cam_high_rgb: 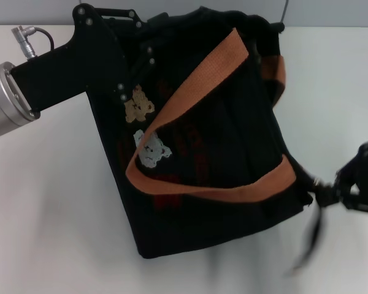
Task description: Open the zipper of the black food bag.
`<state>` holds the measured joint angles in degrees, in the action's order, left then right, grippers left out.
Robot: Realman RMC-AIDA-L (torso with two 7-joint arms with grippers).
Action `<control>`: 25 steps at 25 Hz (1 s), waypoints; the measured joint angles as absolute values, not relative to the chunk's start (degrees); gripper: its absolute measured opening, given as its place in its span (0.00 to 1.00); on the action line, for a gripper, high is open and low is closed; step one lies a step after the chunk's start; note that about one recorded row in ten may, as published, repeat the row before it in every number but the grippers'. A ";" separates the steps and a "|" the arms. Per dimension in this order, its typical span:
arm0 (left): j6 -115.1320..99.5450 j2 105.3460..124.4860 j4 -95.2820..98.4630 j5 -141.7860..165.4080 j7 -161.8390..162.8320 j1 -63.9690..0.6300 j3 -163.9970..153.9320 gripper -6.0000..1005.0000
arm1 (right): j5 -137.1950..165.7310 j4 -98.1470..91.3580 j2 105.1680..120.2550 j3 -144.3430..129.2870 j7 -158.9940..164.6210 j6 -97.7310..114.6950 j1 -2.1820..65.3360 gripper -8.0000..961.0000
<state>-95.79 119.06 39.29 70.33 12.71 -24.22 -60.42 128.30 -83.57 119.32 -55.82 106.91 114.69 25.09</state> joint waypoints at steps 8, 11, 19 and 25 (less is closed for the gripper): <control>-95.09 118.98 17.64 56.87 11.95 -24.32 -59.94 0.10 | 111.99 -77.92 119.08 -39.66 107.63 113.42 22.71 0.04; -96.11 119.07 8.46 54.90 10.83 -22.94 -60.55 0.10 | 107.88 -73.19 118.81 -35.72 105.50 113.73 22.18 0.08; -101.36 119.16 3.67 55.89 15.89 -17.49 -64.31 0.09 | 106.48 -63.01 118.59 -34.26 96.84 114.61 22.31 0.57; -107.35 118.32 5.73 55.80 20.33 -15.50 -64.14 0.35 | 104.87 -59.02 119.01 -34.26 92.10 116.45 22.47 0.71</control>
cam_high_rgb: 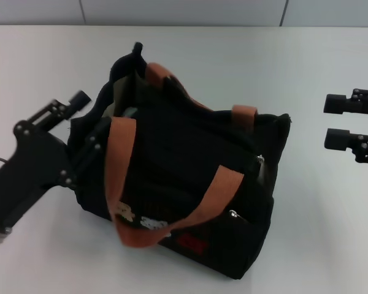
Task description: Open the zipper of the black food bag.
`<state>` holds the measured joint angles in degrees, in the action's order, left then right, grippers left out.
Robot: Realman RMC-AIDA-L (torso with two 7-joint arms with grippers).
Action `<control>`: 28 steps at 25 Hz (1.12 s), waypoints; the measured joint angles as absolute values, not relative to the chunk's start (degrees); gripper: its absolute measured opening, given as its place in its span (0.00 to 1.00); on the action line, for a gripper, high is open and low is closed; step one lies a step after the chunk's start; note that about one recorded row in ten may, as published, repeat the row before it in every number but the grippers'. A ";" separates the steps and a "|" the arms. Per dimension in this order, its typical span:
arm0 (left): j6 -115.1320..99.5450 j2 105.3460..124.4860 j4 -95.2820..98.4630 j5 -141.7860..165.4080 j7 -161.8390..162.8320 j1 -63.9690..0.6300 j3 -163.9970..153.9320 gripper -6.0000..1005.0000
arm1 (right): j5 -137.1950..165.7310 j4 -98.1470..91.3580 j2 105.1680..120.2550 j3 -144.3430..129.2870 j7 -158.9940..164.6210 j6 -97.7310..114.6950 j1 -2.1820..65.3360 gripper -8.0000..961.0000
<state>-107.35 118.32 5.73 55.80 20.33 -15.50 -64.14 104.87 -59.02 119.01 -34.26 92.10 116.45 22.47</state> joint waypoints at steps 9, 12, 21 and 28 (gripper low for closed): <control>-110.43 115.54 24.89 69.42 40.60 -13.15 -66.39 0.52 | 104.30 -58.59 119.15 -34.89 85.10 124.58 21.39 0.75; -111.00 115.34 30.52 73.93 46.66 -13.26 -66.19 0.68 | 104.21 -57.68 119.28 -37.07 83.20 124.70 20.82 0.76; -111.01 115.76 33.59 77.03 50.43 -14.84 -65.80 0.82 | 104.19 -54.80 119.44 -40.38 80.34 122.22 21.63 0.80; -111.00 116.04 33.94 76.93 50.53 -14.89 -65.66 0.82 | 104.11 -54.75 119.52 -40.54 80.43 120.91 21.87 0.81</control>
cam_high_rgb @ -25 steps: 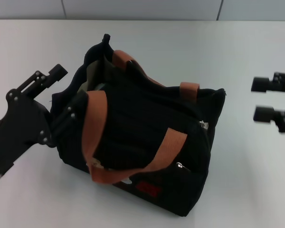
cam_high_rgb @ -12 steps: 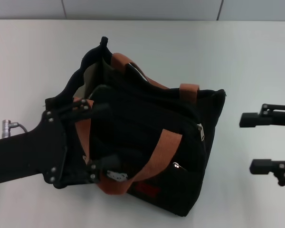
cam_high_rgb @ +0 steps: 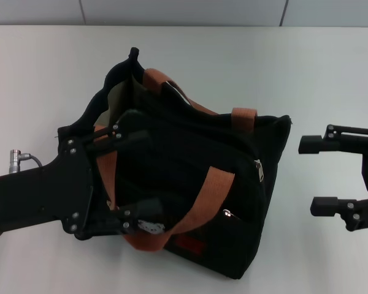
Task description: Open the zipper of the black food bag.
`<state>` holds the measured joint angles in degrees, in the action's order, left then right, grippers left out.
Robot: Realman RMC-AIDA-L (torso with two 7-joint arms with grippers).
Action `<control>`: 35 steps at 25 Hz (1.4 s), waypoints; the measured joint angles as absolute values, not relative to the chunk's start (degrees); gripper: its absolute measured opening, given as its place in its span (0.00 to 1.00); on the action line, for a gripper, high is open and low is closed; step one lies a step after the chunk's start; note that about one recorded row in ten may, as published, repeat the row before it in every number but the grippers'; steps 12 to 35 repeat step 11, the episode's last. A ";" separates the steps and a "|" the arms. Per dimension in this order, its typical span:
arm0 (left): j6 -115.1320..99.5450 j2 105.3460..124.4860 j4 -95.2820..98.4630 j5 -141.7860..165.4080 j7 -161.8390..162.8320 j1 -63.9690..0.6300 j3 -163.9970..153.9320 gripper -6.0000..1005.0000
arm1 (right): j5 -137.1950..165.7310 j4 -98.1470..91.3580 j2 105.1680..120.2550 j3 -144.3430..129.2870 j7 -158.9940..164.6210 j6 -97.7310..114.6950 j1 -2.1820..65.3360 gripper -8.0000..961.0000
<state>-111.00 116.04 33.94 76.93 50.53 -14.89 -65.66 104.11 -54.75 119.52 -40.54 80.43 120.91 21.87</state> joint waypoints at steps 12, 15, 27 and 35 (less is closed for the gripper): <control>-110.64 116.78 33.65 77.03 50.01 -14.87 -64.03 0.82 | 102.06 -54.14 119.51 -40.34 80.46 120.46 21.47 0.88; -110.64 116.78 33.65 77.03 50.01 -14.87 -64.03 0.82 | 102.06 -54.14 119.51 -40.34 80.46 120.46 21.47 0.88; -110.64 116.78 33.65 77.03 50.01 -14.87 -64.03 0.82 | 102.06 -54.14 119.51 -40.34 80.46 120.46 21.47 0.88; -110.64 116.78 33.65 77.03 50.01 -14.87 -64.03 0.82 | 102.06 -54.14 119.51 -40.34 80.46 120.46 21.47 0.88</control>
